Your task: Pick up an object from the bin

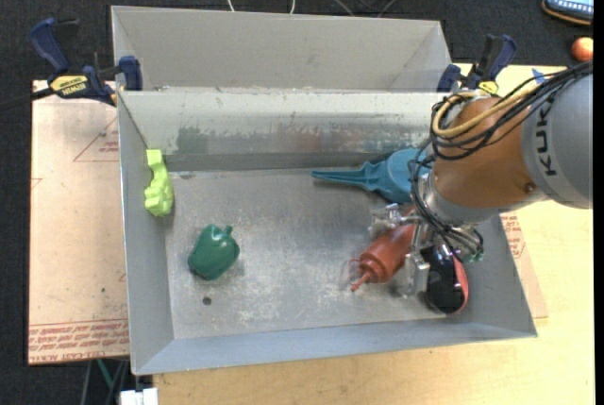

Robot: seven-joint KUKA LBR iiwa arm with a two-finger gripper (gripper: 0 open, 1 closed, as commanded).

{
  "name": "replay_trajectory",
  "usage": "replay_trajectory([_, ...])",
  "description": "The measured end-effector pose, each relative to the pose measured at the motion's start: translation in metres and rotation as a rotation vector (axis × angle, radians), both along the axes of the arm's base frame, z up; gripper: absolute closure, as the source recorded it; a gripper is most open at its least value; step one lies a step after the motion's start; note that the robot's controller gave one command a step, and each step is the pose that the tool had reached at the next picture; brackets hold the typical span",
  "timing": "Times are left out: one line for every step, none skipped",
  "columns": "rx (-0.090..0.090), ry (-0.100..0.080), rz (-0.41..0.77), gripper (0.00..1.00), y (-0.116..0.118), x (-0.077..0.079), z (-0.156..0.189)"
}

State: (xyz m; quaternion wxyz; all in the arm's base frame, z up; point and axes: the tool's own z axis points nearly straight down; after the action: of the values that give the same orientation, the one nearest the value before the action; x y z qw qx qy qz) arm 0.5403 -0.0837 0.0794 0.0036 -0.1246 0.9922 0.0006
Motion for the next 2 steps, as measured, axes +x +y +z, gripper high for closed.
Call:
replay_trajectory([0.002,-0.003,-0.246,1.00,0.0208,-0.0035,0.0224])
replay_trajectory([0.002,-0.002,-0.246,1.00,0.0207,-0.0038,0.0223])
